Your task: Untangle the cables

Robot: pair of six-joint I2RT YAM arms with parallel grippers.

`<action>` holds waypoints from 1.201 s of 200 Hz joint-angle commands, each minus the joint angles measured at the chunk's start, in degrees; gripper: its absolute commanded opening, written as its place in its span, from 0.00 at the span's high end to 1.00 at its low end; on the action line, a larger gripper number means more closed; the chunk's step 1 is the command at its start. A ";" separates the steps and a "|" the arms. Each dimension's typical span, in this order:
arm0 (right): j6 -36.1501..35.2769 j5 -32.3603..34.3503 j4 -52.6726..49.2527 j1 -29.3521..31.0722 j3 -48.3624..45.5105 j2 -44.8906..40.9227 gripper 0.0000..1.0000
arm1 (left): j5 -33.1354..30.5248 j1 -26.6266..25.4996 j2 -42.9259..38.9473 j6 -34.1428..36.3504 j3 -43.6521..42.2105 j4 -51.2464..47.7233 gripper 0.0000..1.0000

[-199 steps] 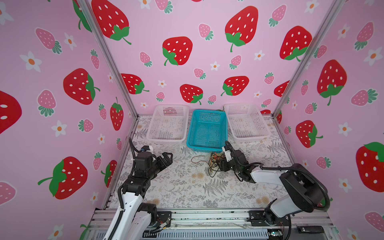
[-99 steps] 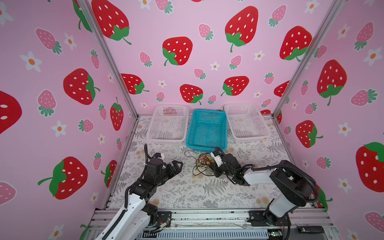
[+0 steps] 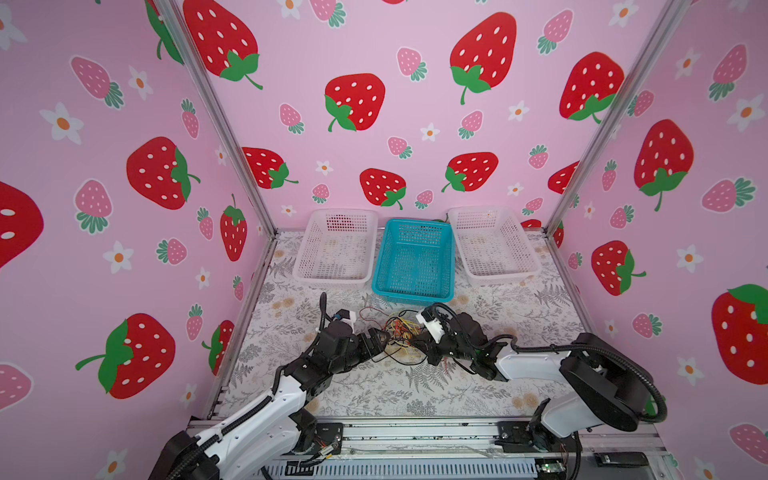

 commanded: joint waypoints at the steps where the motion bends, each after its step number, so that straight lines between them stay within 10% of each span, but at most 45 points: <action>1: -0.03 -6.60 6.02 0.19 -0.89 -1.77 1.00 | -1.64 -2.09 1.97 -1.07 0.90 6.46 0.04; 82: 0.09 -14.36 9.93 0.38 -2.28 -3.29 1.00 | -0.74 -4.21 3.42 0.59 0.91 10.34 0.39; 170: -0.96 -1.04 5.88 -0.07 -3.55 -7.93 1.00 | -1.67 -4.21 2.80 2.02 2.04 6.35 1.00; 240: -0.33 5.60 4.42 -2.64 -6.78 -16.96 0.51 | -5.22 -4.21 4.48 3.47 5.60 -4.76 1.00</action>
